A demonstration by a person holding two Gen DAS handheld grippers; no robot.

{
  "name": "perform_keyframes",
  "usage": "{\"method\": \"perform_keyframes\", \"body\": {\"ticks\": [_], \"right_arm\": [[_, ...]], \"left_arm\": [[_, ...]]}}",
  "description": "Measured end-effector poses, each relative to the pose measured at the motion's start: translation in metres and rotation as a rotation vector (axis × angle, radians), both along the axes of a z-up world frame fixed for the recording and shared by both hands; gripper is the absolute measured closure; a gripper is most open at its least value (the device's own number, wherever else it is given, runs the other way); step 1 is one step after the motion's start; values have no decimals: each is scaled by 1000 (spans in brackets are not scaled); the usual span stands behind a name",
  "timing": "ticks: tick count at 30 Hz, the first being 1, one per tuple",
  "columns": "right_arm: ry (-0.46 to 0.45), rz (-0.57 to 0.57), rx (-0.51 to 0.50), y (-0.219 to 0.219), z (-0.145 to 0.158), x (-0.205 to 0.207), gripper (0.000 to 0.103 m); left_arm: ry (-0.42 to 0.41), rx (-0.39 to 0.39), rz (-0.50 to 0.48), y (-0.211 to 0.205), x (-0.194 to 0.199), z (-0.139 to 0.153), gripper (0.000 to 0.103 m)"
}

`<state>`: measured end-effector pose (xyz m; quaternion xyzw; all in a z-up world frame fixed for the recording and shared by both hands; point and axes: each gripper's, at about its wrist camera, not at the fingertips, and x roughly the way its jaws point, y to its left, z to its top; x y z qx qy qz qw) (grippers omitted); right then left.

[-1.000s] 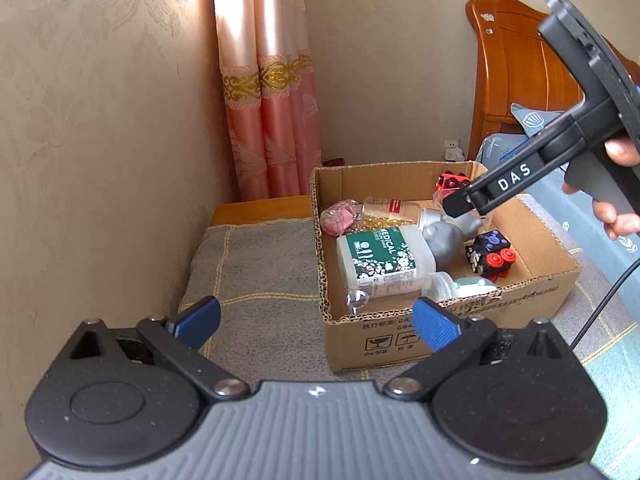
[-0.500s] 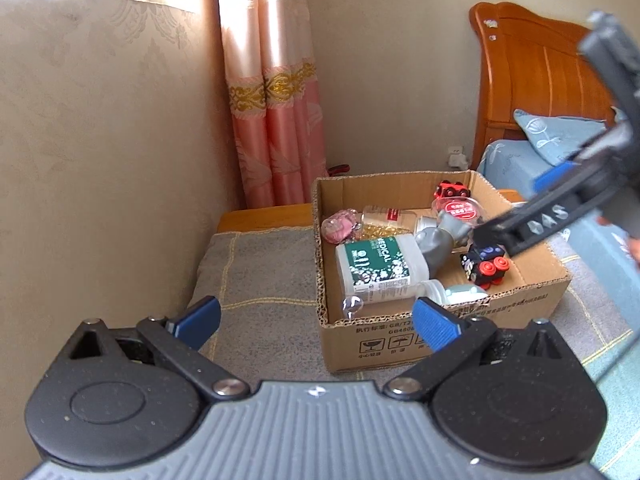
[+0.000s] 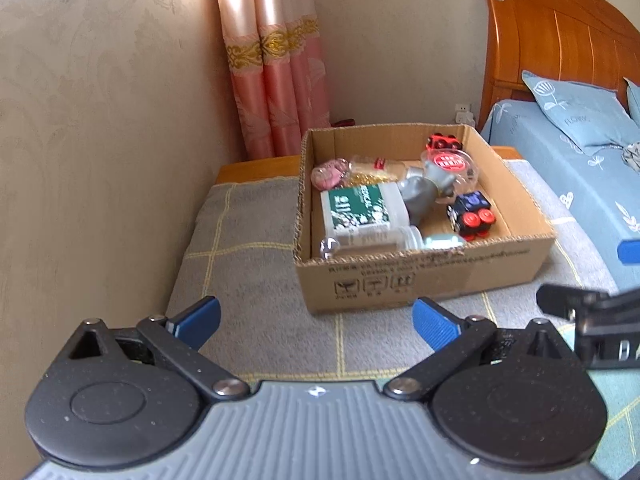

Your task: Organize rigid objects

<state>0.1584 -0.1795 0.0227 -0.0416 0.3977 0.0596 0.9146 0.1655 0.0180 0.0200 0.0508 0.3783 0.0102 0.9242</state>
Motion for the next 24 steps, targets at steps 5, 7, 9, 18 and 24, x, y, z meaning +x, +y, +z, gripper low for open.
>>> {"method": "perform_keyframes", "body": {"ticks": [5,7,9,18,24], "right_arm": [[-42,-24,-4,-1,5,-26,0],[-61,-41,7,-3,7,-34,0],[-74,-53,24,-5,10,-39,0],[-98,-67,27,-7,15,-48,0],[-93,-68,29,-8,14,-48,0]], "left_arm": [[-20,0,-5,-7,-16,10,1],[-30,1,-6,-9,-22,14,1],[-35,5,6,-11,-25,16,1],[-46,2,0,-14,-37,22,1],[-58,-3,1,-13,-40,24,1]]}}
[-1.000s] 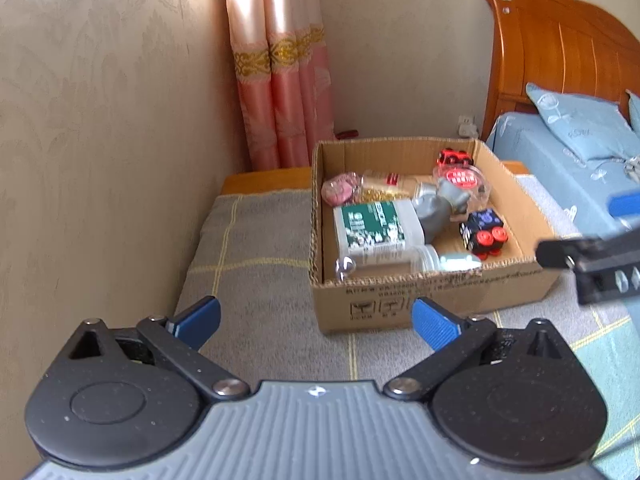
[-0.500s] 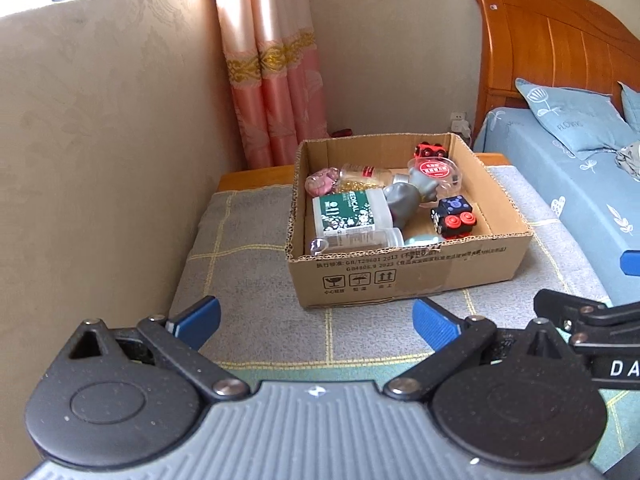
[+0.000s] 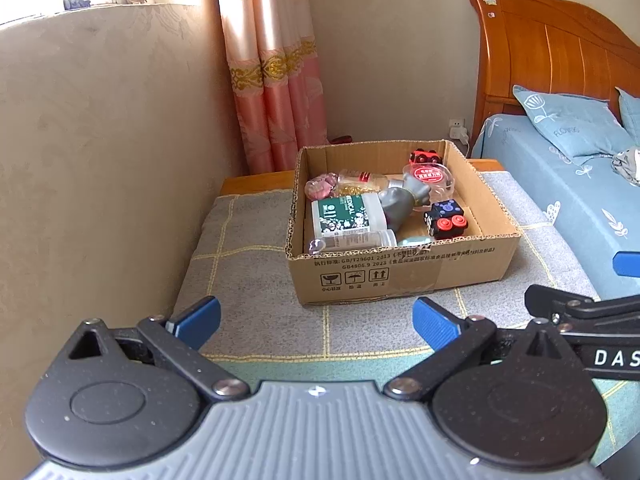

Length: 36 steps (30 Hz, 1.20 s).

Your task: Organize rigid objects

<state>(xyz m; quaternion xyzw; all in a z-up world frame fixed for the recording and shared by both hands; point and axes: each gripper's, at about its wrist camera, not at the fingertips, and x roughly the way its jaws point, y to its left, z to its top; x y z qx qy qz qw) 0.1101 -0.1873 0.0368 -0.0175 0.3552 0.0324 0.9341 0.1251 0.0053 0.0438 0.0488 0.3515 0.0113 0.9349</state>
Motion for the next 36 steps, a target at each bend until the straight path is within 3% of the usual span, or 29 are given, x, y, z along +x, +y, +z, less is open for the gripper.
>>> {"method": "perform_keyframes", "body": {"ticks": [36], "right_arm": [[-17,-19,-6,-2,3,0,0]], "left_arm": [[-6,1,7,3,-4,2,1]]}}
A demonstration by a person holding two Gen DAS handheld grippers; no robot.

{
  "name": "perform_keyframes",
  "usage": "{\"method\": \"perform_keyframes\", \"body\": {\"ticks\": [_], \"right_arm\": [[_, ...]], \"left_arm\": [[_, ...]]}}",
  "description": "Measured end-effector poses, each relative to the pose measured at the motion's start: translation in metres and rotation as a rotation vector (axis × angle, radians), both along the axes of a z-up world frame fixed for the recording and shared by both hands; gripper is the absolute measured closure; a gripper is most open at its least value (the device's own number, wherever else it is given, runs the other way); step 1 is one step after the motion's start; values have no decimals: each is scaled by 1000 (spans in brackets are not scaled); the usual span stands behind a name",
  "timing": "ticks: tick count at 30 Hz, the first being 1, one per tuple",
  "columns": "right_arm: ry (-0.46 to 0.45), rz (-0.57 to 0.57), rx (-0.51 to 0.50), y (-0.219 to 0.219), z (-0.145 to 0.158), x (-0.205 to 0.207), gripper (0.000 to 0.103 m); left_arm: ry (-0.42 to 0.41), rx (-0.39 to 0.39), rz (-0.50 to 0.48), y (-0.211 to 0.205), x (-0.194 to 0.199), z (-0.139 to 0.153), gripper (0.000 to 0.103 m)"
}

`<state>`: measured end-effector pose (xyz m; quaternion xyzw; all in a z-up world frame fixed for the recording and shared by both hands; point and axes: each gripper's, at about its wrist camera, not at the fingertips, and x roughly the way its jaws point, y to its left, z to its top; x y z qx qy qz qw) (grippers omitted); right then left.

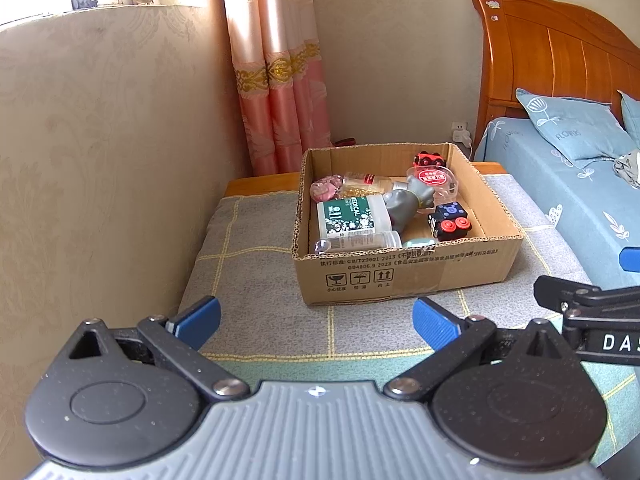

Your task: Organize rigid objects

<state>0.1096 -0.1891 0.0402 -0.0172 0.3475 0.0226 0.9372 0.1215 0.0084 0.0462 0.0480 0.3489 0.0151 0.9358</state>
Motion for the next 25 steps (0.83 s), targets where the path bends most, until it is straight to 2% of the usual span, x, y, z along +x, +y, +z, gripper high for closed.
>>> {"method": "perform_keyframes", "body": {"ticks": [25], "right_arm": [[0,1,-8,3,1,-2,0]], "left_arm": [[2,-2,-4,0,-2,0,1]]}}
